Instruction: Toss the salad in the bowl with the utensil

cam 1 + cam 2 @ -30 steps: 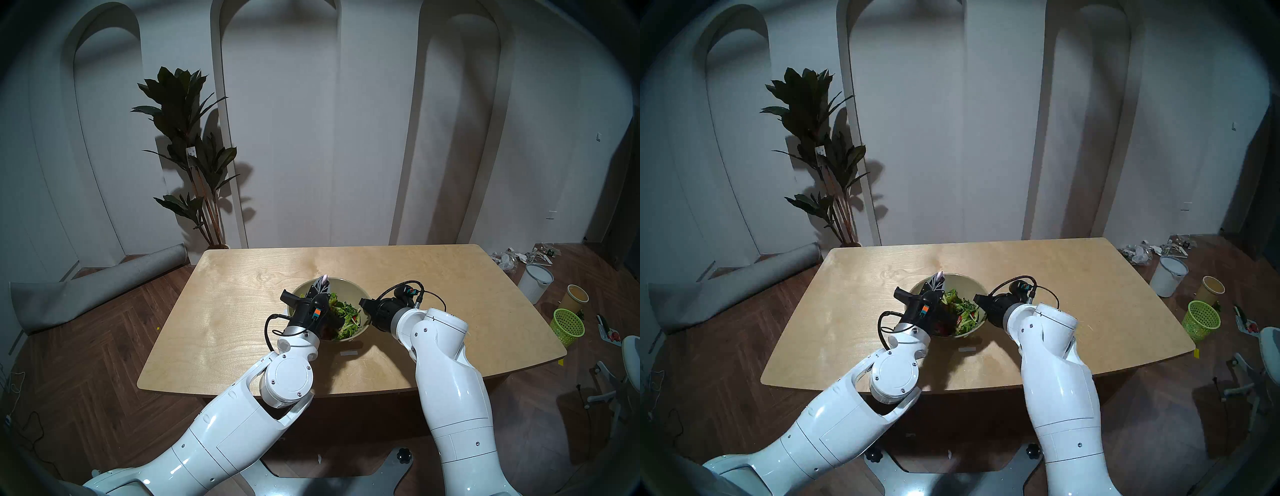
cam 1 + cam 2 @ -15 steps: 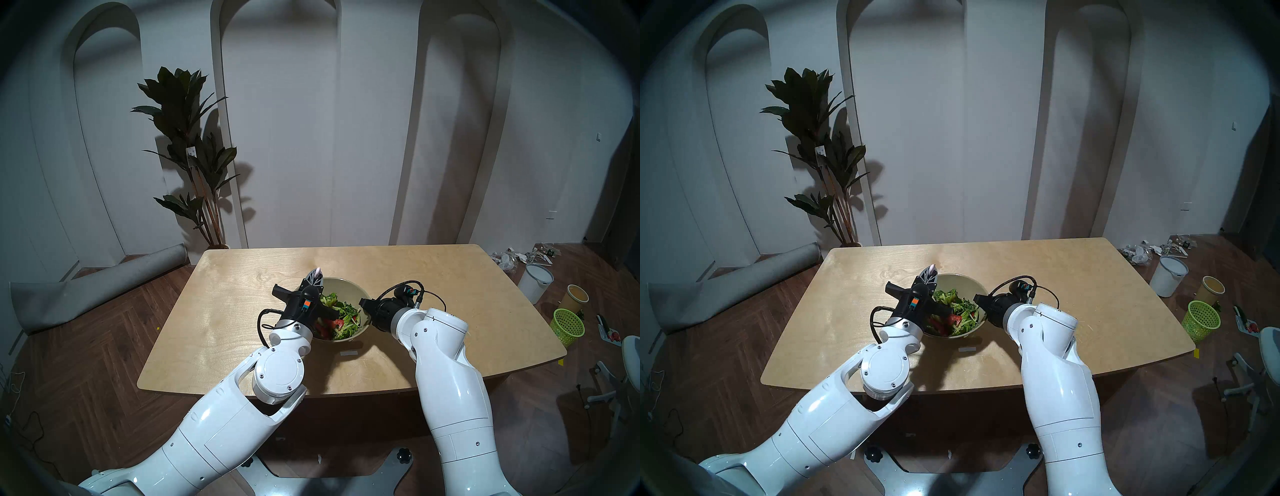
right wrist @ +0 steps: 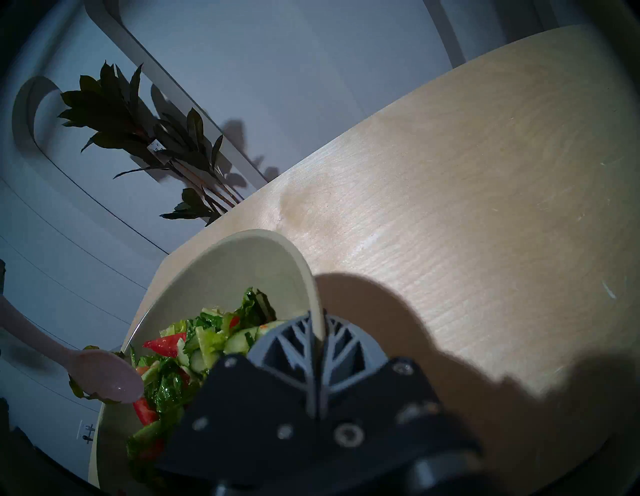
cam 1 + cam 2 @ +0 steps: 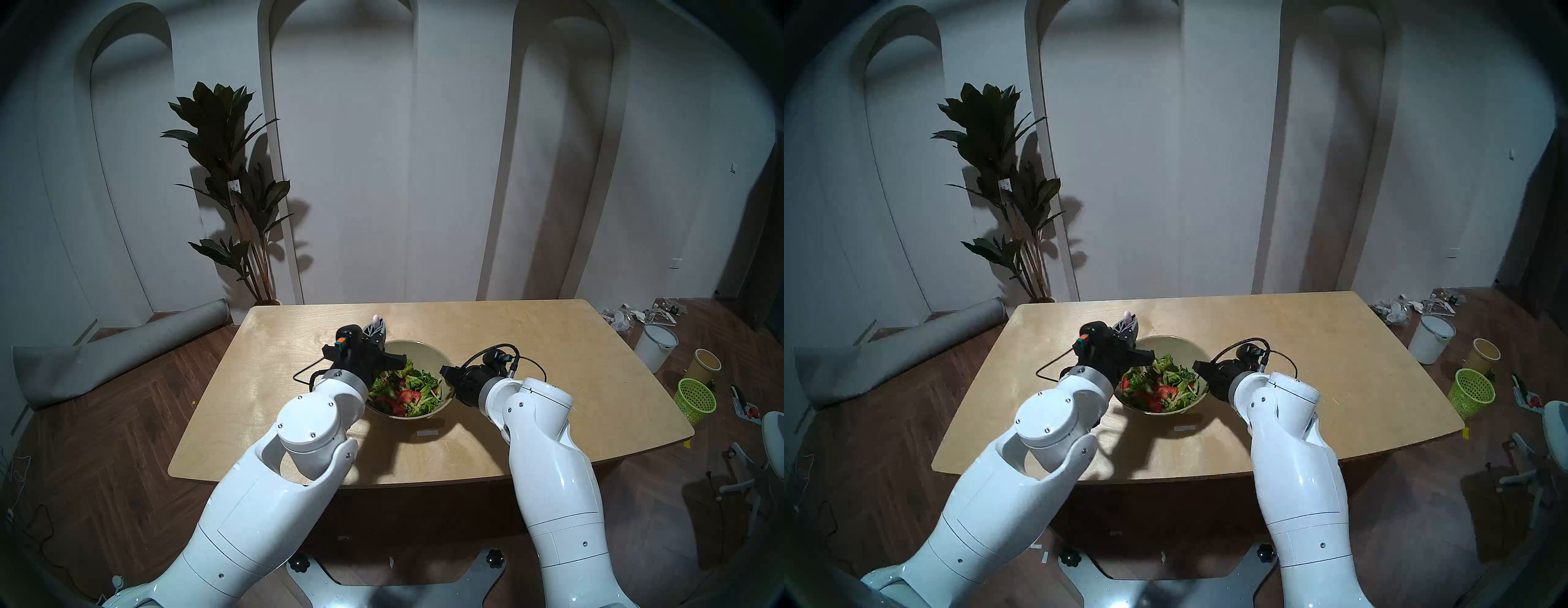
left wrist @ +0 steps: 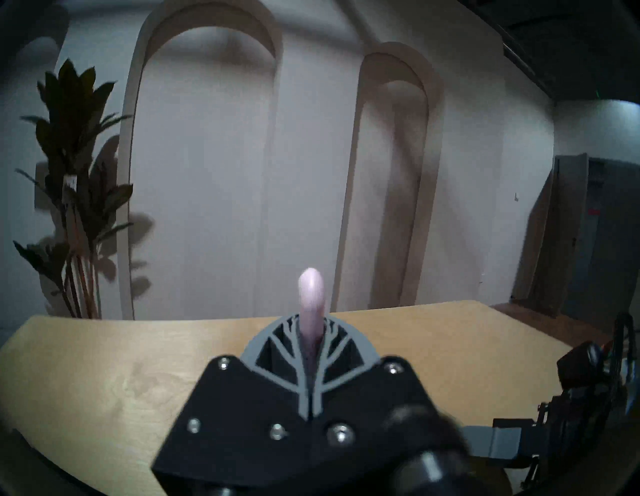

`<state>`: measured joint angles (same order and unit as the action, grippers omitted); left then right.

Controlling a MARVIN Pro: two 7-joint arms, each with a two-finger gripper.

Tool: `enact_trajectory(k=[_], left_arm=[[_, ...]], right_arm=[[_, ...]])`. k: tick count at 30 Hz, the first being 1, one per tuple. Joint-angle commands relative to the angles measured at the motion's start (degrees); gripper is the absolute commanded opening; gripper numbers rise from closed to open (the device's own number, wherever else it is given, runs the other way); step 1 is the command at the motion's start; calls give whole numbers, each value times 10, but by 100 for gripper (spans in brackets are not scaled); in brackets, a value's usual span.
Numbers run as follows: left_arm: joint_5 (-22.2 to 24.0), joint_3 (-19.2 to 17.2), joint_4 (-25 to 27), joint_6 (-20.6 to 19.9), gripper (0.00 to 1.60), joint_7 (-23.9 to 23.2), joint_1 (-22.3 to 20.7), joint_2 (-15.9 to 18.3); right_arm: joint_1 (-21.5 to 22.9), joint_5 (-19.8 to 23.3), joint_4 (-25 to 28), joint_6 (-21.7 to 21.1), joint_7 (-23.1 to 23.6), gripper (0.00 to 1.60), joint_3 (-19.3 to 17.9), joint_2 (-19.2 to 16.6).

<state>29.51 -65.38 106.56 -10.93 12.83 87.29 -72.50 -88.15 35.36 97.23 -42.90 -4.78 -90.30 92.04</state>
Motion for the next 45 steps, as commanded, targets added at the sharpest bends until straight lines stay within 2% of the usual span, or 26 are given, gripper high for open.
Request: enact_trajectory(k=[1, 7, 17, 18, 19, 20, 24, 25, 28, 29, 30, 31, 38, 45], left_arm=[[80, -43, 18, -39, 0, -22, -8, -7], [115, -56, 25, -54, 0, -25, 4, -7], [104, -51, 41, -36, 0, -22, 25, -4], [95, -49, 42, -33, 0, -15, 27, -3], [100, -50, 42, -37, 0, -18, 28, -2], [102, -51, 41, -38, 0, -19, 29, -2], [100, -50, 41, -36, 0, -18, 32, -1], [104, -52, 40, -38, 0, -23, 32, 0], [101, -52, 40, -38, 0, -23, 32, 0], [101, -52, 39, -38, 0, -24, 32, -1], [102, -52, 39, -39, 0, -25, 32, -1], [101, -52, 39, -39, 0, -25, 32, -1], [103, -53, 40, -40, 0, -28, 30, -3], [116, -59, 47, -42, 0, -32, 33, -8]], right_arm=[[4, 1, 14, 0, 1, 0, 0, 0], [4, 1, 15, 0, 1, 0, 0, 0], [4, 1, 15, 0, 1, 0, 0, 0], [3, 0, 14, 4, 2, 21, 0, 0], [3, -2, 15, 6, 1, 3, 1, 0], [2, -2, 15, 6, 0, 0, 1, 0], [2, -3, 15, 9, 0, 9, 1, 1], [1, -4, 15, 11, 0, 37, 1, 2], [1, -4, 15, 13, -1, 50, 2, 3], [0, -4, 15, 16, -3, 110, 2, 3], [0, -4, 15, 18, -4, 124, 3, 3], [-1, -4, 14, 21, -3, 160, 4, 3], [-3, -1, 11, 33, 5, 160, 4, 3], [-9, 11, 1, 74, 18, 160, 7, 2]])
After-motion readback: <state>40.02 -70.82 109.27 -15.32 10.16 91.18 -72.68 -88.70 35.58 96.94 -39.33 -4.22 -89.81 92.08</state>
